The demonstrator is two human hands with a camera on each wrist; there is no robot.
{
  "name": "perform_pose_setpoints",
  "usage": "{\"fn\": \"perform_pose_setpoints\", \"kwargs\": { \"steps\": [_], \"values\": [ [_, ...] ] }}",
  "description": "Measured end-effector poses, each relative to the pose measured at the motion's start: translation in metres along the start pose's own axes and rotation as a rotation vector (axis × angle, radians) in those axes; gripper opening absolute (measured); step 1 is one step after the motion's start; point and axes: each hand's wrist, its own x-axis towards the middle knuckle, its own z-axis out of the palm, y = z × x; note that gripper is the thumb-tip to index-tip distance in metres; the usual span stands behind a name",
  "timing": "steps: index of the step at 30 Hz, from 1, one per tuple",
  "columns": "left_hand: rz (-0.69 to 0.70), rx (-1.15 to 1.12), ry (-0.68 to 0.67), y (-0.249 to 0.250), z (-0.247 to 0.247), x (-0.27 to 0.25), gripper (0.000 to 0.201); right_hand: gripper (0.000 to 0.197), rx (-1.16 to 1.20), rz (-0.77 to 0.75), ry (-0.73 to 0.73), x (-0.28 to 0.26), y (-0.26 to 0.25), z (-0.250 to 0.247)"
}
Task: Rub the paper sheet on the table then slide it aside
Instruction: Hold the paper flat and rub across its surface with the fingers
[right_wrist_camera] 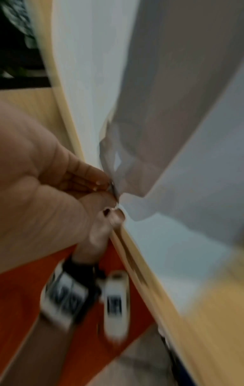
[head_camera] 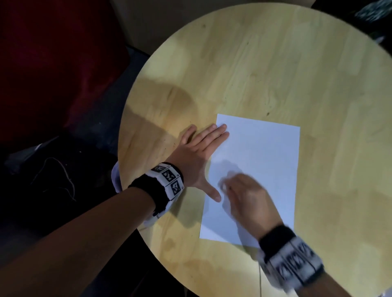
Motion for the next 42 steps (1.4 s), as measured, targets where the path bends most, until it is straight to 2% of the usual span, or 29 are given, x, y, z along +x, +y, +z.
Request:
{"fn": "perform_pose_setpoints", "kwargs": {
  "steps": [1, 3, 6, 8, 11, 14, 16, 20, 23, 26, 27, 29, 33, 36, 39, 40, 42],
  "values": [
    [-0.005, 0.000, -0.005, 0.000, 0.000, 0.000, 0.161, 0.014, 0.020, -0.017, -0.032, -0.012, -0.004, -0.003],
    [0.000, -0.003, 0.000, 0.001, -0.001, 0.000, 0.160, 0.014, -0.015, -0.024, -0.017, 0.003, 0.003, -0.009],
    [0.017, 0.006, 0.015, 0.000, 0.002, -0.001, 0.159, 0.009, -0.069, 0.096, 0.188, 0.069, 0.028, -0.015],
    [0.020, 0.003, 0.006, -0.001, 0.002, 0.000, 0.160, 0.010, -0.060, 0.164, 0.255, 0.088, 0.040, -0.015],
    [0.007, 0.006, 0.006, -0.001, 0.001, 0.001, 0.161, 0.013, -0.035, 0.173, 0.200, 0.040, 0.022, -0.007],
    [-0.005, 0.002, -0.006, 0.000, 0.000, 0.001, 0.162, 0.015, 0.017, 0.088, 0.066, -0.008, -0.003, -0.009],
    [0.004, 0.003, 0.003, 0.001, 0.000, 0.002, 0.162, 0.016, -0.028, 0.070, 0.063, 0.015, 0.011, -0.013],
    [-0.006, 0.015, -0.019, 0.001, 0.000, 0.000, 0.162, 0.010, -0.054, 0.181, 0.234, 0.091, 0.043, -0.020],
    [-0.008, 0.005, -0.016, 0.000, -0.001, 0.001, 0.162, 0.016, -0.054, 0.171, 0.227, 0.065, 0.029, -0.016],
    [-0.023, -0.018, -0.035, 0.000, -0.002, 0.001, 0.163, 0.014, -0.013, 0.105, 0.101, 0.003, 0.001, -0.015],
    [-0.025, -0.021, -0.035, 0.000, -0.002, 0.001, 0.163, 0.014, -0.012, 0.076, 0.060, -0.002, 0.000, -0.017],
    [-0.015, -0.009, -0.028, 0.002, -0.002, 0.002, 0.163, 0.015, -0.063, 0.071, 0.074, 0.024, 0.014, -0.020],
    [-0.019, 0.001, -0.044, 0.001, -0.001, 0.001, 0.163, 0.012, -0.081, 0.189, 0.240, 0.103, 0.046, -0.028],
    [-0.021, 0.000, -0.036, 0.000, -0.002, 0.001, 0.164, 0.017, -0.074, 0.159, 0.219, 0.071, 0.031, -0.019],
    [-0.029, -0.016, -0.042, 0.001, -0.002, 0.002, 0.164, 0.012, -0.028, 0.103, 0.092, 0.008, 0.002, -0.014],
    [-0.028, -0.017, -0.037, 0.001, -0.002, 0.001, 0.164, 0.013, -0.030, 0.076, 0.059, 0.004, 0.001, -0.015],
    [-0.014, -0.014, -0.024, 0.001, -0.002, 0.001, 0.163, 0.014, -0.062, 0.066, 0.077, 0.032, 0.014, -0.017]
  ]
}}
